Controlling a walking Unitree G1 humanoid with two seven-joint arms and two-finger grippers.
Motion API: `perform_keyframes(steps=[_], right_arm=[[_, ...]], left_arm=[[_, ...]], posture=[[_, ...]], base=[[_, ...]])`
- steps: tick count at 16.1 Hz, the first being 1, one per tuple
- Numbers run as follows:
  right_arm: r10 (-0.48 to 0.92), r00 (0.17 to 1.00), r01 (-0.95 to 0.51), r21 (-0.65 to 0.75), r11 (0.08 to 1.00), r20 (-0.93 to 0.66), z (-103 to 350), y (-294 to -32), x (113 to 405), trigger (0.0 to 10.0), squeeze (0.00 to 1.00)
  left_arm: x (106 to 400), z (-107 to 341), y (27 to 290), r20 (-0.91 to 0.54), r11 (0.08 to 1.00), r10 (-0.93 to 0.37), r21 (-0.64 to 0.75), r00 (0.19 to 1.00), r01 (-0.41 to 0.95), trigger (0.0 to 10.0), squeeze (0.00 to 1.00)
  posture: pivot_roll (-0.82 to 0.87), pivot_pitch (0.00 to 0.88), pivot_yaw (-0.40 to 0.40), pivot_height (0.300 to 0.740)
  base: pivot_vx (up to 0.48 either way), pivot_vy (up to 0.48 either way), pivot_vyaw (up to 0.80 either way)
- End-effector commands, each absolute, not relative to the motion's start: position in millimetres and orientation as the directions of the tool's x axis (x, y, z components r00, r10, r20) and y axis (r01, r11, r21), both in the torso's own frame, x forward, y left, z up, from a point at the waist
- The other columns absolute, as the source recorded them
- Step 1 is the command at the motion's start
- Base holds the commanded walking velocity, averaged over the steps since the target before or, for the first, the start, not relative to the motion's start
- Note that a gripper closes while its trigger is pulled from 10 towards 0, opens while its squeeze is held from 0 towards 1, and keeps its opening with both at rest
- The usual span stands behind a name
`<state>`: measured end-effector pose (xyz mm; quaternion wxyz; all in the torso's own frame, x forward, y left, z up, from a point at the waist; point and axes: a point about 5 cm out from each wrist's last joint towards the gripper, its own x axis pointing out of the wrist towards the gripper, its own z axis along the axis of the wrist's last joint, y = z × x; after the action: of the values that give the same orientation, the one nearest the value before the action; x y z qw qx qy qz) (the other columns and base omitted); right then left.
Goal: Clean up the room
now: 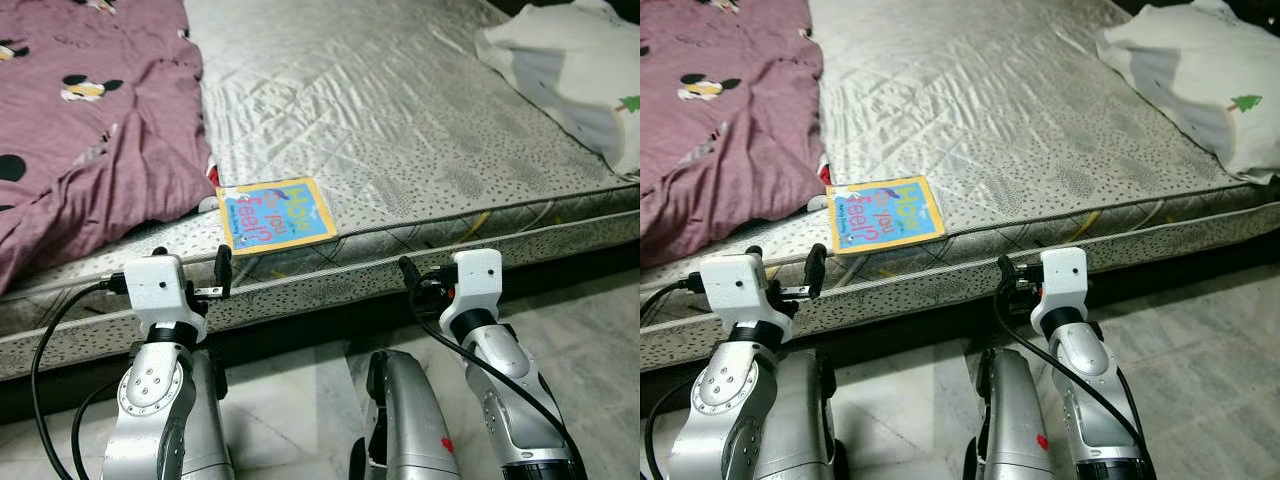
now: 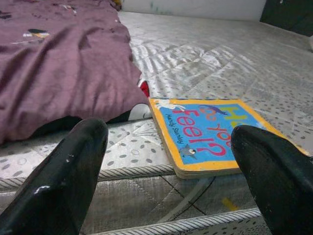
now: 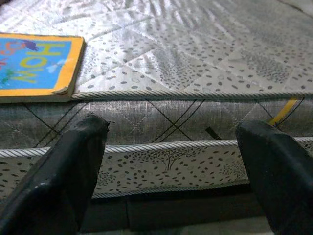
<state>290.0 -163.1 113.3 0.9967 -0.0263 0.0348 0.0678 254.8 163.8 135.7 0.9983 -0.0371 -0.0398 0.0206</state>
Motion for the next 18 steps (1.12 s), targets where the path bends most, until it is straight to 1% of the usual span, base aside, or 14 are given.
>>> perform_keyframes(steps=[1, 7, 14, 15, 18], right_arm=[[0.132, 0.989, -0.136, -0.05, 0.989, -0.074, 112.8, -163.8, 290.6, 10.0, 0.0], [0.158, 0.985, -0.162, -0.067, 0.984, -0.065, 113.5, -160.4, 290.6, 10.0, 0.0], [0.155, 0.986, -0.159, -0.062, 0.985, -0.066, 112.0, -161.2, 291.7, 10.0, 0.0], [0.167, 0.984, -0.172, -0.082, 0.982, -0.066, 112.1, -160.1, 291.9, 10.0, 0.0], [0.184, 0.981, -0.19, -0.094, 0.977, -0.062, 112.1, -158.0, 291.4, 10.0, 0.0]], left_arm=[[252.6, 137.5, 164.0, 0.088, 0.996, 0.044, -0.075, 0.995, -0.037, 10.0, 0.0], [252.5, 136.1, 164.2, 0.082, 0.996, 0.05, -0.083, 0.995, -0.043, 10.0, 0.0], [252.1, 132.8, 168.2, 0.053, 0.989, 0.115, -0.102, 0.992, -0.109, 10.0, 0.0], [251.5, 132.9, 170.6, 0.048, 0.984, 0.149, -0.106, 0.988, -0.144, 10.0, 0.0], [248.2, 133.5, 175.0, 0.042, 0.971, 0.217, -0.111, 0.975, -0.212, 10.0, 0.0]], posture=[[-0.04, 0.157, -0.061, 0.478], [-0.04, 0.159, -0.062, 0.478], [-0.04, 0.154, -0.062, 0.478], [-0.04, 0.153, -0.063, 0.478], [-0.03, 0.15, -0.065, 0.478]], base=[[0.277, 0.0, 0.0], [0.274, 0.0, 0.0], [0.0, 0.0, 0.0], [0.0, 0.0, 0.0], [0.0, 0.0, 0.8]])
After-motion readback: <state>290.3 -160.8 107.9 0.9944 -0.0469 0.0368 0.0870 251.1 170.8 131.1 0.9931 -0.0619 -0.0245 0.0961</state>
